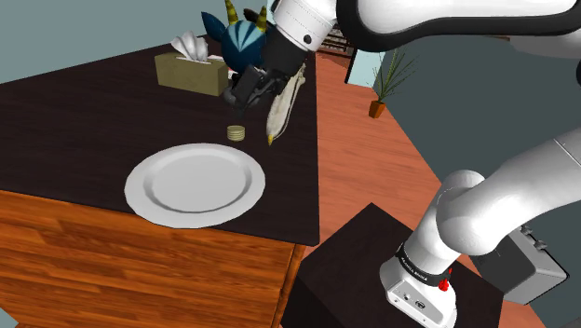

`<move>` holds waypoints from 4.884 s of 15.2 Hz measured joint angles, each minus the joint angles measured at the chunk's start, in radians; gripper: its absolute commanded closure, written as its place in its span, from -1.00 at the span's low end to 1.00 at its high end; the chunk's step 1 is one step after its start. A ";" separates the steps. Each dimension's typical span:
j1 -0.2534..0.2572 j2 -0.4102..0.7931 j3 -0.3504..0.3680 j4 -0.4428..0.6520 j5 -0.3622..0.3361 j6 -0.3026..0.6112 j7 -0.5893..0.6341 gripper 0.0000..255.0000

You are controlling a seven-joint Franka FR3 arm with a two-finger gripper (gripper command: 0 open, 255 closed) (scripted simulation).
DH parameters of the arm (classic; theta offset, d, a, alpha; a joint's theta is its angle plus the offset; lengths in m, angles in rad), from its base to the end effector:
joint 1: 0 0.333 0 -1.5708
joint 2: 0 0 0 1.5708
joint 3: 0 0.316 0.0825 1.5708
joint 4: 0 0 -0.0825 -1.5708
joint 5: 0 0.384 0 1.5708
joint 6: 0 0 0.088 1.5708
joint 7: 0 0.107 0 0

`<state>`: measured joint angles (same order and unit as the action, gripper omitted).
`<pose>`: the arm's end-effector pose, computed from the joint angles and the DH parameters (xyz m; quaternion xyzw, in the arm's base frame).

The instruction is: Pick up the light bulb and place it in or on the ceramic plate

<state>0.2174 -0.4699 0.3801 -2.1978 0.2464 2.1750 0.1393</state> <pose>0.3580 0.2885 0.5976 -0.9617 -0.1747 -0.1858 0.1009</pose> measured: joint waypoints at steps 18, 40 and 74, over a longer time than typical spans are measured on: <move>-0.005 0.065 0.034 -0.029 -0.009 0.104 0.012 1.00; -0.018 0.068 0.016 0.158 -0.033 -0.080 0.029 1.00; 0.020 0.123 0.284 0.113 -0.105 0.055 0.350 -1.00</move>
<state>0.2374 -0.3469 0.6642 -2.0845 0.1419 2.2301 0.4896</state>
